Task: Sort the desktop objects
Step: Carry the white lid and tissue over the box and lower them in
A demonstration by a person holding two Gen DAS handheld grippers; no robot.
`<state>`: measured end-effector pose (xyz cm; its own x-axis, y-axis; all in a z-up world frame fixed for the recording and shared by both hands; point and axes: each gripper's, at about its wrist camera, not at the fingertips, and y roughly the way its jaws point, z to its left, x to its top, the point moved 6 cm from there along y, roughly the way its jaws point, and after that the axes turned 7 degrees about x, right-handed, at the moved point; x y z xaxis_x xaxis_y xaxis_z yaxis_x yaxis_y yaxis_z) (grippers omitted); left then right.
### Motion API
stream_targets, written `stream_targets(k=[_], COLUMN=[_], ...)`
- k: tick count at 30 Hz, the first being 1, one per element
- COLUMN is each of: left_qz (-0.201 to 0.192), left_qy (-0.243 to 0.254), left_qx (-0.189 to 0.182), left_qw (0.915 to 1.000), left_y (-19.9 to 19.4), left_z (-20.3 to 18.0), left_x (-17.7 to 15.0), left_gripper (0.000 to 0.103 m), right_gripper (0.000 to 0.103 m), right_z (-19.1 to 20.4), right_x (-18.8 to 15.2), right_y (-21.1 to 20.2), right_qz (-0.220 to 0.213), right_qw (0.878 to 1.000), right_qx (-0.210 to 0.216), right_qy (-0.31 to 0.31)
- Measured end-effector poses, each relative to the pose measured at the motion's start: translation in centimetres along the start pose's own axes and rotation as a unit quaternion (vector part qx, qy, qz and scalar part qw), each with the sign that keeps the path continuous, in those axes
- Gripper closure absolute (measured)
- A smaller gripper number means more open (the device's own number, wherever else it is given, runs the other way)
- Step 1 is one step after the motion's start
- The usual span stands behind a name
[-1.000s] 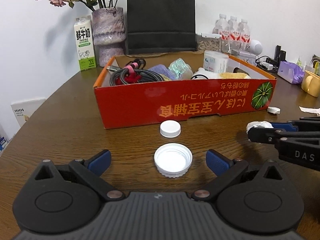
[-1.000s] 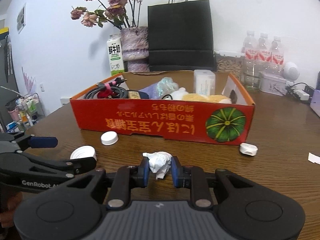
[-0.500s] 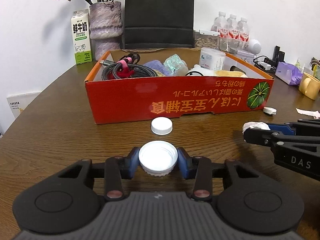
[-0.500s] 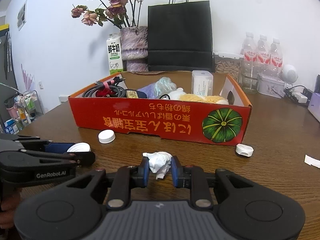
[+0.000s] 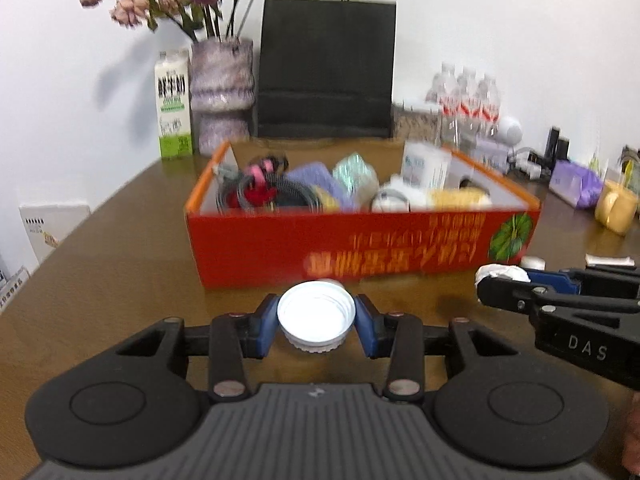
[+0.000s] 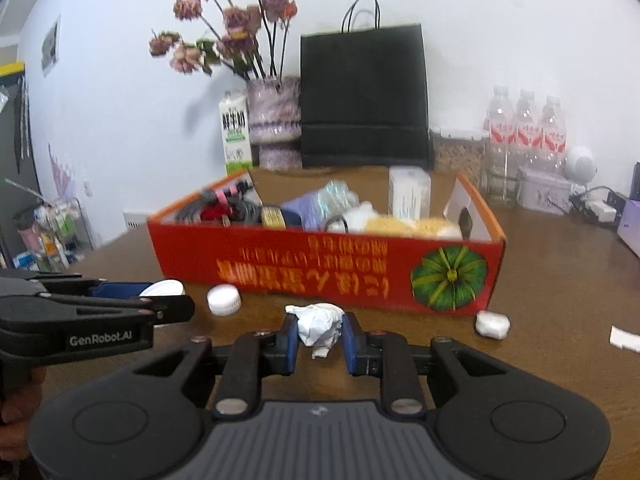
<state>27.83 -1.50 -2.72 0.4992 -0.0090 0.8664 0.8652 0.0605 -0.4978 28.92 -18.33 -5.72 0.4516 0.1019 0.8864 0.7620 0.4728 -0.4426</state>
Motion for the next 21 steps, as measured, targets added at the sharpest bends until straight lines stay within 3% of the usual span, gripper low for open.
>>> stream_targets(k=[7, 12, 16, 21], left_qz=[-0.073, -0.102, -0.11, -0.117], left_qy=[-0.01, -0.024, -0.037, -0.038], left_qx=[0.012, 0.024, 0.035, 0.05], left_qw=[0.9972, 0.9942, 0.9926, 0.9912], left_y=[-0.8, 0.5, 2.6, 5.9], left_z=[0.0, -0.2, -0.2, -0.2], left_x=[5.8, 9.3, 10.9, 10.8], left_gripper=[0.062, 0.062, 0.062, 0.062], right_gripper=[0.082, 0.082, 0.082, 0.082], right_z=[0.4, -0.2, -1.1, -2.3], right_x=[5.2, 9.0, 11.0, 10.7], right_y=[-0.4, 0.3, 2.3, 5.7], right_qz=[-0.058, -0.093, -0.108, -0.097], right_qw=[0.998, 0.995, 0.993, 0.995], right_qx=[-0.009, -0.02, -0.03, -0.027], right_qy=[-0.022, -0.026, -0.027, -0.019])
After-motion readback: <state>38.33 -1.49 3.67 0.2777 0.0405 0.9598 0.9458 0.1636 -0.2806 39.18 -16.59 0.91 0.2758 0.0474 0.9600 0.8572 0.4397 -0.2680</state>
